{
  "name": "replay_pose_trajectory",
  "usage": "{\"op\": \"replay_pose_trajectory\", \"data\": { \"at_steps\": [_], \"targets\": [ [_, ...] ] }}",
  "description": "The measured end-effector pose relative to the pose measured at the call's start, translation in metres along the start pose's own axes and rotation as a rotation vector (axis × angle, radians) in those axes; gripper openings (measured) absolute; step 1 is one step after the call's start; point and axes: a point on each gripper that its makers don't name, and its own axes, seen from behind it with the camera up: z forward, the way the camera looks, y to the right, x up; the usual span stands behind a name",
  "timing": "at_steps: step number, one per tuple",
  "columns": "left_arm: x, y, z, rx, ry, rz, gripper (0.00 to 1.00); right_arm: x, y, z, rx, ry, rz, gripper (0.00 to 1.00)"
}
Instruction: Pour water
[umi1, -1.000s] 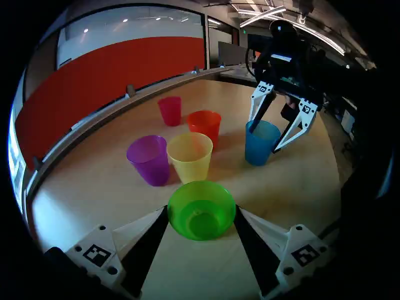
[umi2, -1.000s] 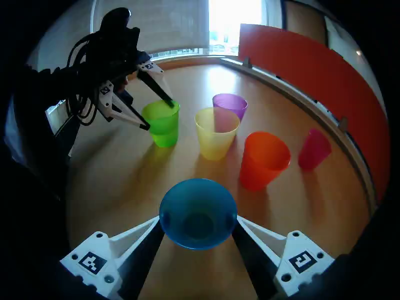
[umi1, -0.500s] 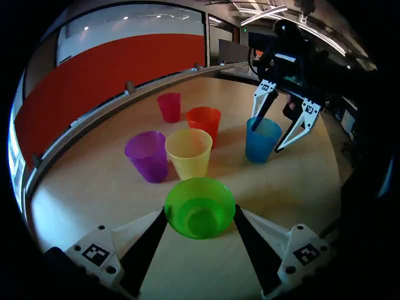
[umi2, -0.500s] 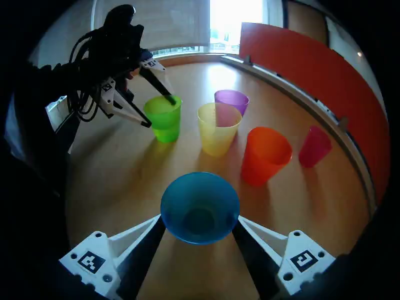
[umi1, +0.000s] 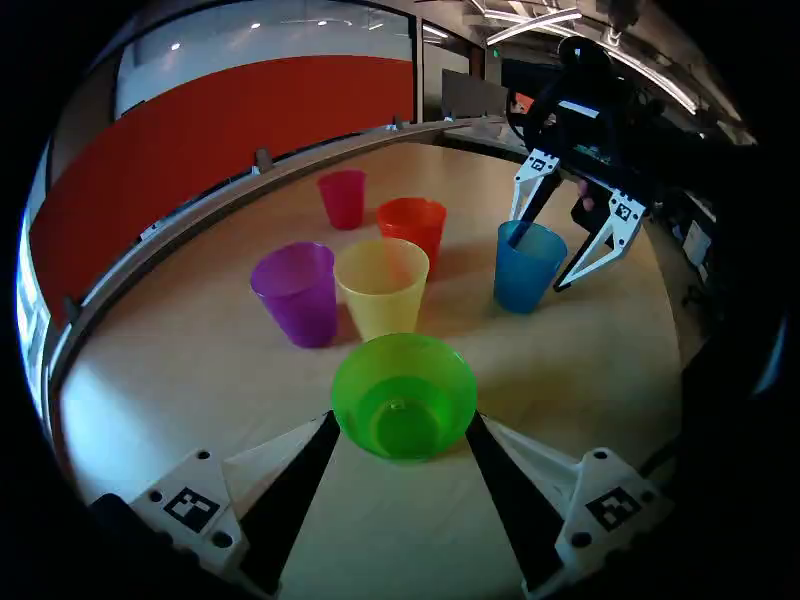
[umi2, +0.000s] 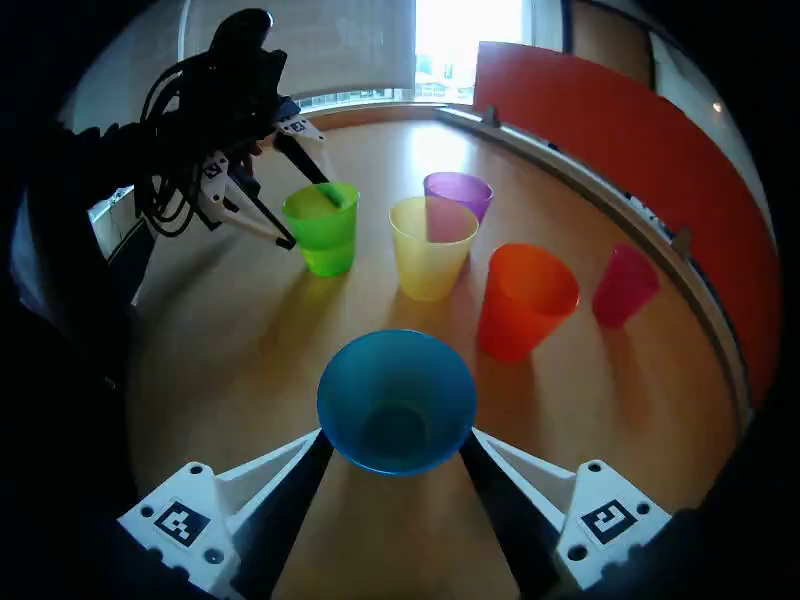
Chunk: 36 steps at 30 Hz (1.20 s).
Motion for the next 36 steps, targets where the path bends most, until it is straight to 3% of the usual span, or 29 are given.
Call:
{"op": "replay_pose_trajectory", "data": {
  "at_steps": [21, 32, 36],
  "targets": [
    [-0.023, -0.012, -0.032, 0.071, -0.026, -0.001, 0.93, -0.027, 0.002, -0.02, -0.048, -0.018, 0.035, 0.95],
    [-0.03, -0.027, -0.059, 0.157, -0.003, -0.055, 0.93, -0.05, 0.01, -0.04, -0.121, -0.018, 0.099, 0.95],
    [-0.033, -0.039, -0.072, 0.209, 0.011, -0.096, 0.93, -0.055, 0.016, -0.052, -0.169, -0.011, 0.137, 0.95]
  ]
}}
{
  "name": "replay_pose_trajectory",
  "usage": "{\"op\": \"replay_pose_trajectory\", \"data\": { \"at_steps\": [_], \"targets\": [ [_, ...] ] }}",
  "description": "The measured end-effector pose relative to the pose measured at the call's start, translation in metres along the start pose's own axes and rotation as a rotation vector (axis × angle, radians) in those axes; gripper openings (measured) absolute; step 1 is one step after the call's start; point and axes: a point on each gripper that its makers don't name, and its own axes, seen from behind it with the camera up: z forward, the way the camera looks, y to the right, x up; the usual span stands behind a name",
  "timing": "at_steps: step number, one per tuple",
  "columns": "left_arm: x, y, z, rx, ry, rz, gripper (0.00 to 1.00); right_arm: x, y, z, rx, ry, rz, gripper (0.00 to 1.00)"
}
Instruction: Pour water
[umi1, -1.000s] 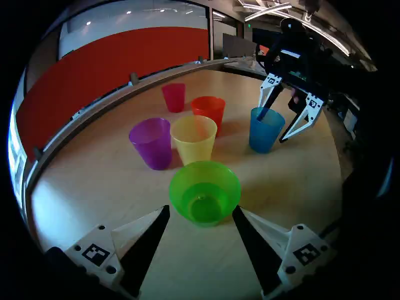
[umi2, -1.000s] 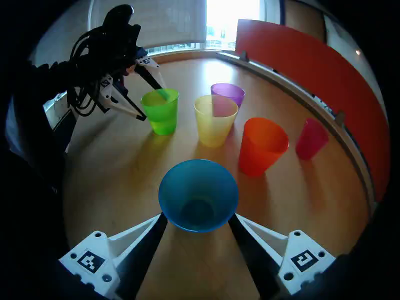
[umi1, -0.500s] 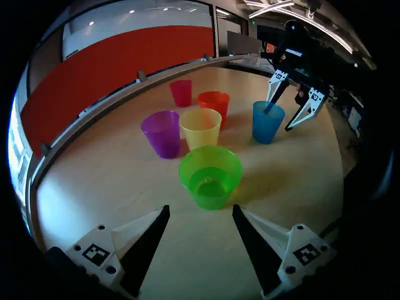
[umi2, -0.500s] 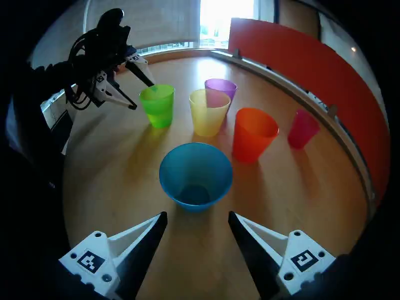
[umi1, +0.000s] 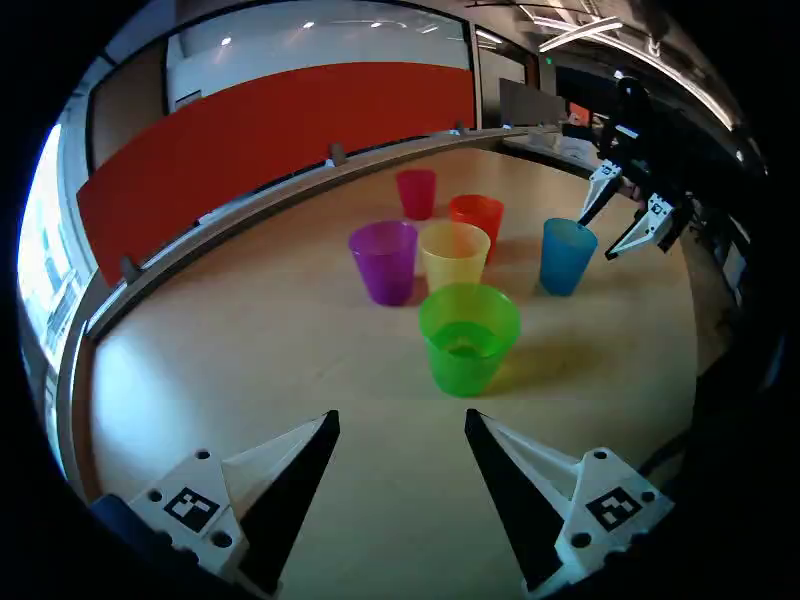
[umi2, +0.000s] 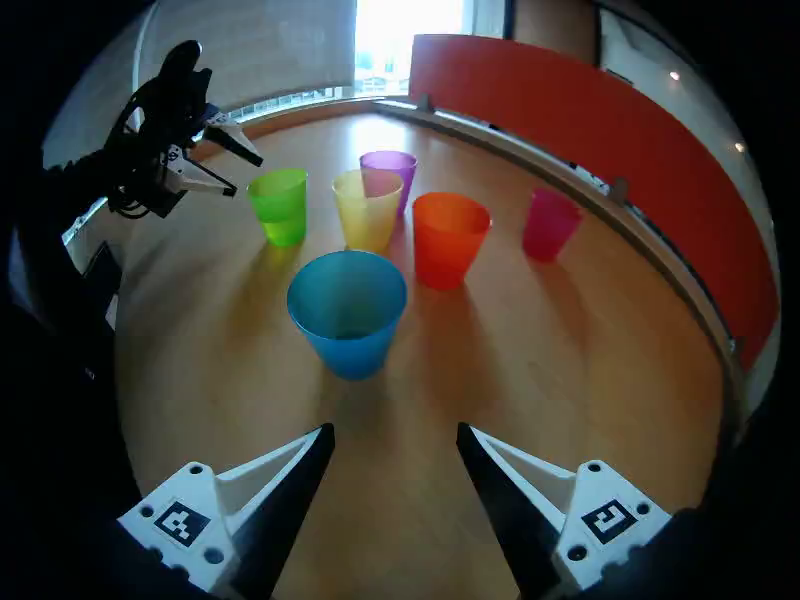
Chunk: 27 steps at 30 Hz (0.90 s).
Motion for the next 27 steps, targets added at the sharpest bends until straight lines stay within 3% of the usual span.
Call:
{"op": "replay_pose_trajectory", "data": {
  "at_steps": [6, 11, 17, 27],
  "targets": [
    [0.004, -0.026, -0.015, 0.085, 0.037, -0.073, 0.93, -0.001, 0.013, -0.015, -0.072, 0.029, 0.064, 0.95],
    [0.007, -0.038, -0.022, 0.126, 0.065, -0.122, 0.93, -0.006, 0.026, -0.023, -0.133, 0.043, 0.1, 0.95],
    [0.012, -0.055, -0.031, 0.186, 0.104, -0.147, 0.93, -0.009, 0.042, -0.032, -0.206, 0.076, 0.14, 0.96],
    [0.021, -0.091, -0.051, 0.318, 0.215, -0.228, 0.93, 0.014, 0.083, -0.054, -0.39, 0.239, 0.237, 0.95]
  ]
}}
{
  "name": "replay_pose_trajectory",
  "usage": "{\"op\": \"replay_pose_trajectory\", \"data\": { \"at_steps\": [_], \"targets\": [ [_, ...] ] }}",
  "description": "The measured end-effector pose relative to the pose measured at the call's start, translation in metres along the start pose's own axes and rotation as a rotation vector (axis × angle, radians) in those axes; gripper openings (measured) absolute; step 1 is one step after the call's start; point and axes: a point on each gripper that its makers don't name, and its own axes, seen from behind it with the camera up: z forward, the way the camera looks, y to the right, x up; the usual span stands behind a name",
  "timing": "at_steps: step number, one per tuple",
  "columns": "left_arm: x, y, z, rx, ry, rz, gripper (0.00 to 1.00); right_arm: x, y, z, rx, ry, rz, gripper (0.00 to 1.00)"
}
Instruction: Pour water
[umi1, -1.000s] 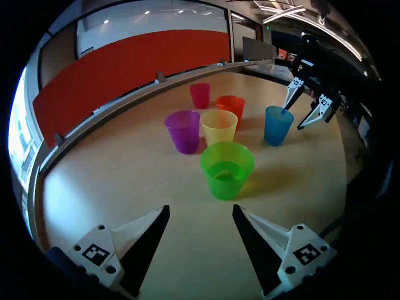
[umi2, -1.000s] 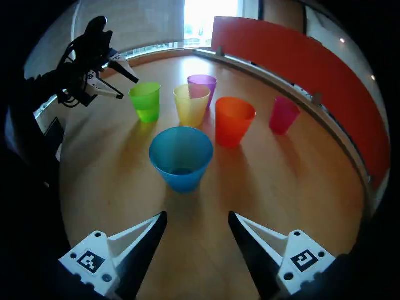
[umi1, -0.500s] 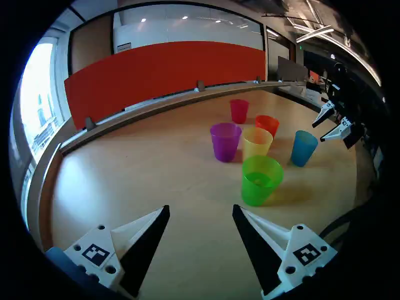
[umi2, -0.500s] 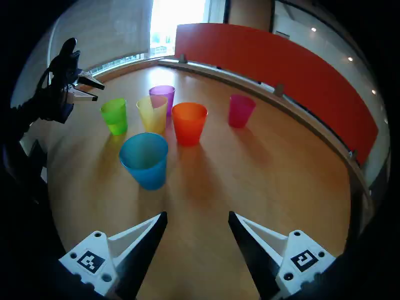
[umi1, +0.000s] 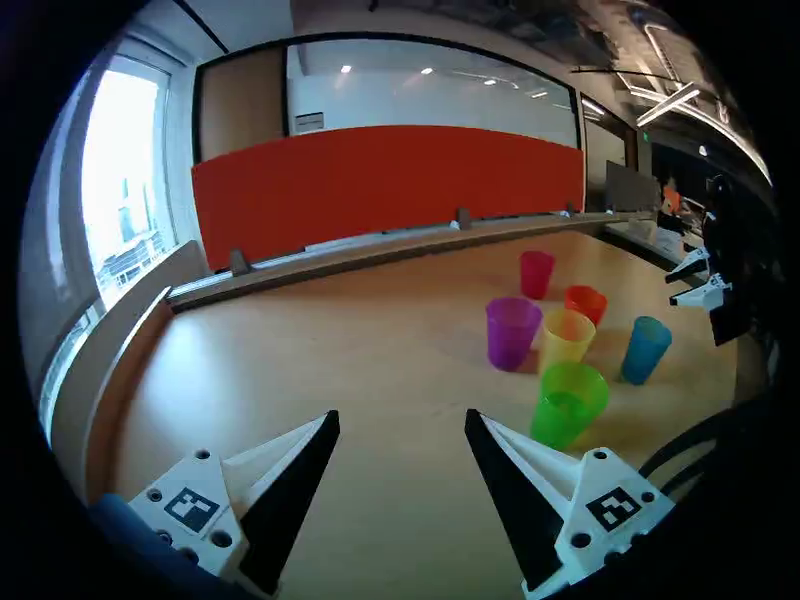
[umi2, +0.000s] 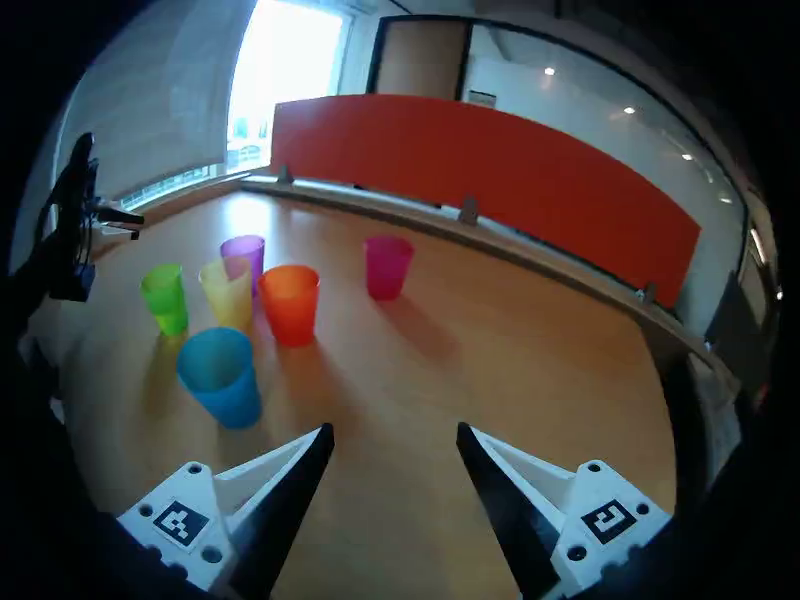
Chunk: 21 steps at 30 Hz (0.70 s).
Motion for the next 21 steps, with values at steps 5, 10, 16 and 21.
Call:
{"op": "replay_pose_trajectory", "data": {
  "at_steps": [5, 10, 16, 21],
  "targets": [
    [0.009, -0.013, -0.003, 0.062, 0.057, -0.028, 0.93, 0.02, 0.011, -0.001, -0.074, 0.089, 0.034, 0.95],
    [0.015, -0.017, -0.006, 0.099, 0.107, -0.064, 0.93, 0.037, 0.016, -0.002, -0.129, 0.16, 0.052, 0.95],
    [0.026, -0.02, -0.009, 0.132, 0.173, -0.109, 0.93, 0.06, 0.026, -0.006, -0.208, 0.246, 0.078, 0.95],
    [0.039, -0.027, -0.015, 0.171, 0.245, -0.145, 0.93, 0.079, 0.032, -0.015, -0.267, 0.334, 0.123, 0.95]
  ]
}}
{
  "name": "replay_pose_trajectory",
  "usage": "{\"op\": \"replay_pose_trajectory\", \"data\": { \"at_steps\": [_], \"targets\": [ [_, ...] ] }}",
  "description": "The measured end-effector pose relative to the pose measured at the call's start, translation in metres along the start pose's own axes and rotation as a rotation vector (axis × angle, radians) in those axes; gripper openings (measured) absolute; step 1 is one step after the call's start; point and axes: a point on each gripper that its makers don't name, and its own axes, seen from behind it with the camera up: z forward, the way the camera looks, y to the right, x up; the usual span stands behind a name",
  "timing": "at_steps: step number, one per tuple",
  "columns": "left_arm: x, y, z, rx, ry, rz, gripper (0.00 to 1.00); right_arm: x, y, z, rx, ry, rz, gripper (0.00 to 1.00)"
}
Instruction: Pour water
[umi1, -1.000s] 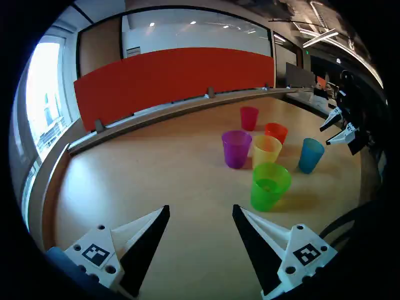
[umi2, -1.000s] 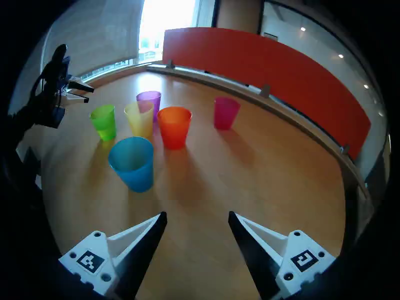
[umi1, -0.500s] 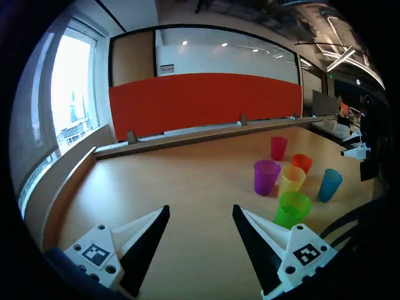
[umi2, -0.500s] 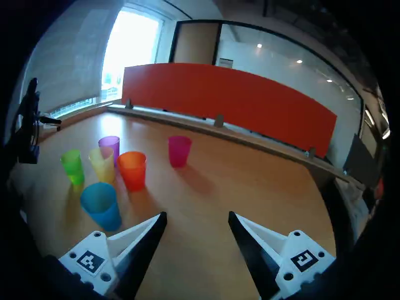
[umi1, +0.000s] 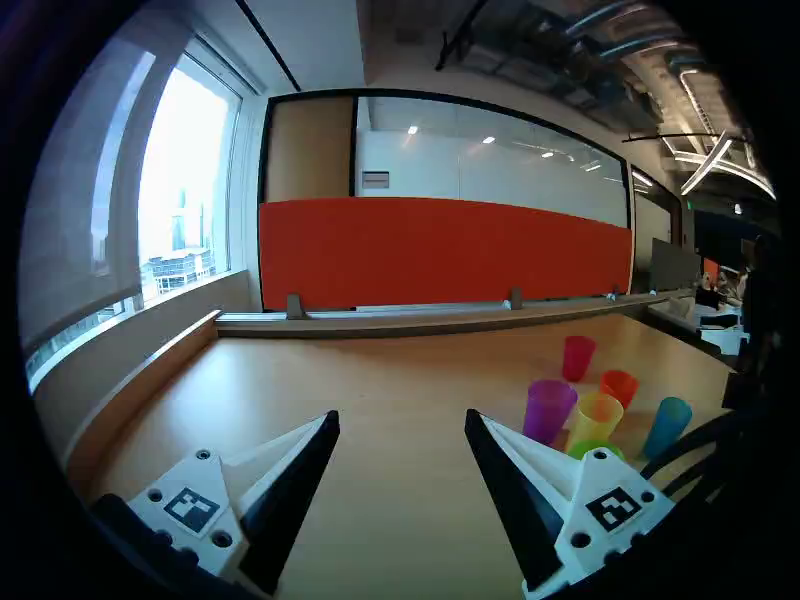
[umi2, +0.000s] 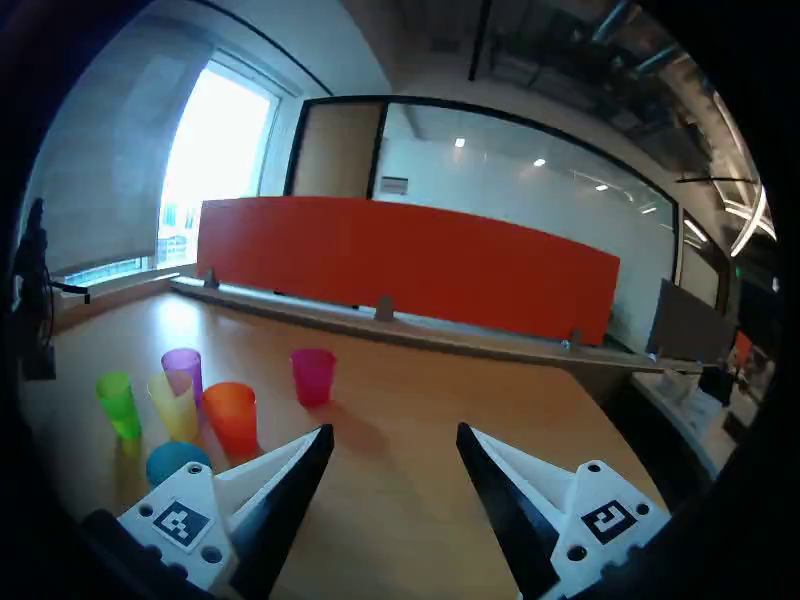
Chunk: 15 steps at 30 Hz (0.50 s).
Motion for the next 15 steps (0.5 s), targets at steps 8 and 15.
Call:
{"op": "replay_pose_trajectory", "data": {
  "at_steps": [8, 15],
  "targets": [
    [0.025, -0.004, -0.005, 0.044, 0.107, -0.002, 0.93, 0.029, -0.001, -0.003, -0.04, 0.116, 0.05, 0.95],
    [0.044, 0.001, -0.011, 0.062, 0.183, -0.009, 0.93, 0.047, -0.003, -0.006, -0.07, 0.188, 0.106, 0.95]
  ]
}}
